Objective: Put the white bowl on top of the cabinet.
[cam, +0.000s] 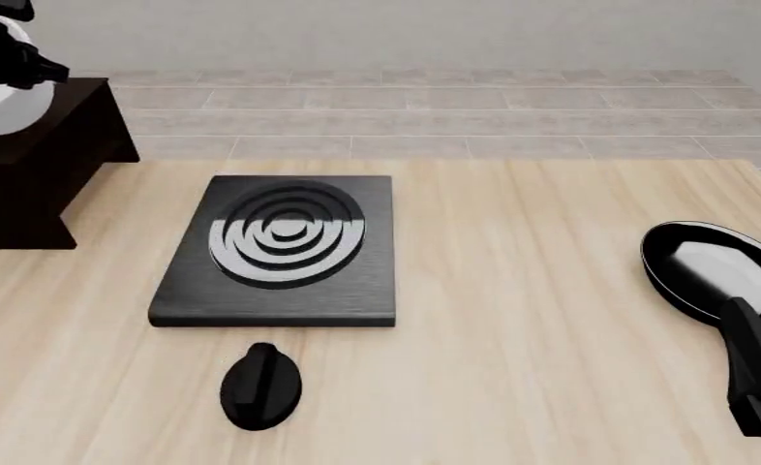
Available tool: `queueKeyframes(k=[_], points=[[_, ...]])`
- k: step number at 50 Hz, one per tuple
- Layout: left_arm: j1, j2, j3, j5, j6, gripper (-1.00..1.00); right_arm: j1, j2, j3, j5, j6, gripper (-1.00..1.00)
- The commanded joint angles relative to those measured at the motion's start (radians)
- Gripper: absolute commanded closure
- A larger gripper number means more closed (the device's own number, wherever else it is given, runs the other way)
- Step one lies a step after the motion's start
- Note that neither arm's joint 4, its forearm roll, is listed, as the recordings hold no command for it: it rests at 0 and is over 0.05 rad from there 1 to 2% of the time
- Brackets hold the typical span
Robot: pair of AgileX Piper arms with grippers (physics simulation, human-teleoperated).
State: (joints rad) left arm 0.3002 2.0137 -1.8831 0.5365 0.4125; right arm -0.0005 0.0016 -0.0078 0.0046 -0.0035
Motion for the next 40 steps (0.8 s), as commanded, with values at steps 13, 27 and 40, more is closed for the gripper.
queueKeyframes(k=[13, 27, 40], points=[[0.013, 0.011, -0.002, 0.031, -0.004, -1.0, 0.0, 0.0, 0.0, 0.0, 0.0, -1.0], [-0.021, -0.023, -0.037, 0.061, 0.002, -1.0, 0.0, 0.0, 0.0, 0.0, 0.0, -1.0], [-0.064, -0.081, -0.026, 0.055, -0.007, -1.0, 0.0, 0.0, 0.0, 0.0, 0.0, -1.0]])
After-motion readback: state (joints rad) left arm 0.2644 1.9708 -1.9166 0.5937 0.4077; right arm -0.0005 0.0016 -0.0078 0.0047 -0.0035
